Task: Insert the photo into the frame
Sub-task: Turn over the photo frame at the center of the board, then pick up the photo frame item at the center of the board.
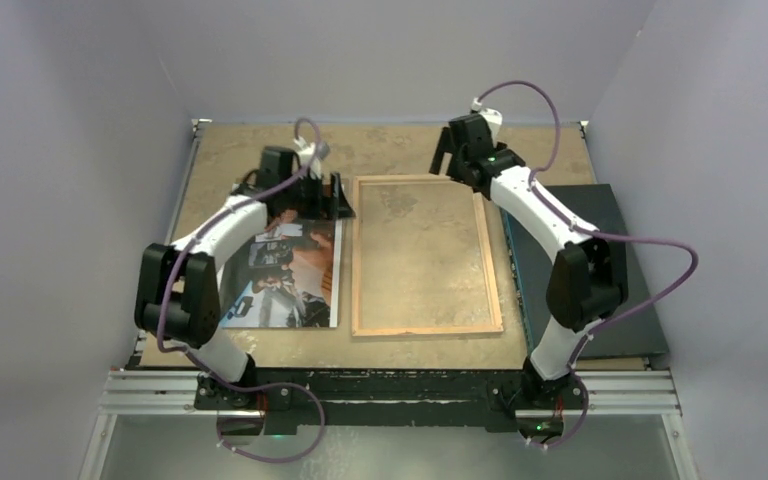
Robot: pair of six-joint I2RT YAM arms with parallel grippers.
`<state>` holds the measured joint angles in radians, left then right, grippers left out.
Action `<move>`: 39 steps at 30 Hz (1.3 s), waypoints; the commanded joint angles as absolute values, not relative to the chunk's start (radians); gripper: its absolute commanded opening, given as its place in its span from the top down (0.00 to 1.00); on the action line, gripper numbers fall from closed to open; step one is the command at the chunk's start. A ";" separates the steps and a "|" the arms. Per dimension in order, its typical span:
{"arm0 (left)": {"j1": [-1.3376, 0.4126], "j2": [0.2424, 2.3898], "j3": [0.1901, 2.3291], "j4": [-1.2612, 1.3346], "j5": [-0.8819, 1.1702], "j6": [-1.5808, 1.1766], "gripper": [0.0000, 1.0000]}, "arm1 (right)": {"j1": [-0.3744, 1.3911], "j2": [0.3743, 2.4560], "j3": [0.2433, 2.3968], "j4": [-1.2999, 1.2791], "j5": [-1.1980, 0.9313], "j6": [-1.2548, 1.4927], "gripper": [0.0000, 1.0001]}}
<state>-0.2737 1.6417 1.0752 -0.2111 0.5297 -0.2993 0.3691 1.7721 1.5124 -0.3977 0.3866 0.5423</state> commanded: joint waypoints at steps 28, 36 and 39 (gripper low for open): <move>0.614 1.744 1.437 -0.855 0.485 0.464 0.15 | 1.127 1.880 1.558 -0.465 0.281 0.757 0.01; 0.614 1.729 1.389 -0.830 0.485 0.493 0.16 | 1.163 2.078 1.768 -0.587 0.278 0.718 0.04; 0.612 1.711 1.352 -0.809 0.482 0.503 0.16 | 1.159 2.146 1.878 -0.596 0.319 0.655 0.03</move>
<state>0.6140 1.7702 1.3891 -0.8513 0.4549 0.4614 1.1526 2.1078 1.7329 -0.5304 0.2691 0.7151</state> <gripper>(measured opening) 0.841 0.968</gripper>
